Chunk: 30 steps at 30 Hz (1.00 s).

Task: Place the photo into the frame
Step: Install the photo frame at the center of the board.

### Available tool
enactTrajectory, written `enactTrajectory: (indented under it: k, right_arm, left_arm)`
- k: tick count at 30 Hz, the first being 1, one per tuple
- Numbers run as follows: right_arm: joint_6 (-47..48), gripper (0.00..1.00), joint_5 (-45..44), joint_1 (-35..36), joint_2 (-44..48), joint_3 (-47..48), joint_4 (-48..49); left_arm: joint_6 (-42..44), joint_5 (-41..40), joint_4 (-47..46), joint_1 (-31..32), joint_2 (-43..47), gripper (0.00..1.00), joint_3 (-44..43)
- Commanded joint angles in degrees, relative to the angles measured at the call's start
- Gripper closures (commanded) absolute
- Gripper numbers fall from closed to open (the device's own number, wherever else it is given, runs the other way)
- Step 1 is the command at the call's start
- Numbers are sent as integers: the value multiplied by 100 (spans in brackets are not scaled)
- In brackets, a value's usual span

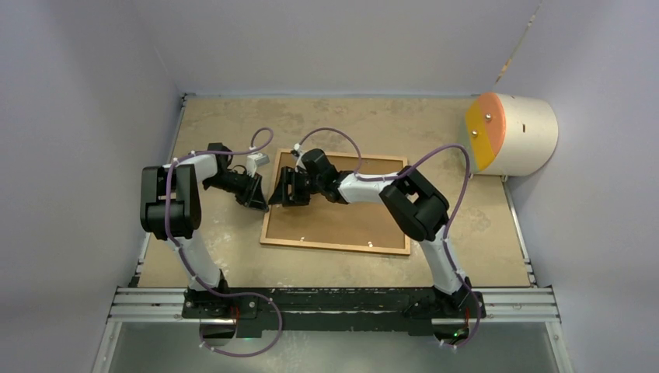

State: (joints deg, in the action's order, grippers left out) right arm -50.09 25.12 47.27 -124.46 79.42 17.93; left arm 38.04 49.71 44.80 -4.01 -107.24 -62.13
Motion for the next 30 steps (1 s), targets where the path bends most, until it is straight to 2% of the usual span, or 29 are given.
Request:
enactTrajectory:
  k: [1,14,30]
  right_arm:
    - [-29,37,83,57,-55,213,70]
    - [-139,40,190,140,-326,359,111]
    - [-483,41,-23,171,-378,274,306]
  left_arm:
    - [146,-353,-460,85,-41,95,195]
    - [31,-329,-638,85,70,100,367]
    - [1,-428,-738,85,72,100,436]
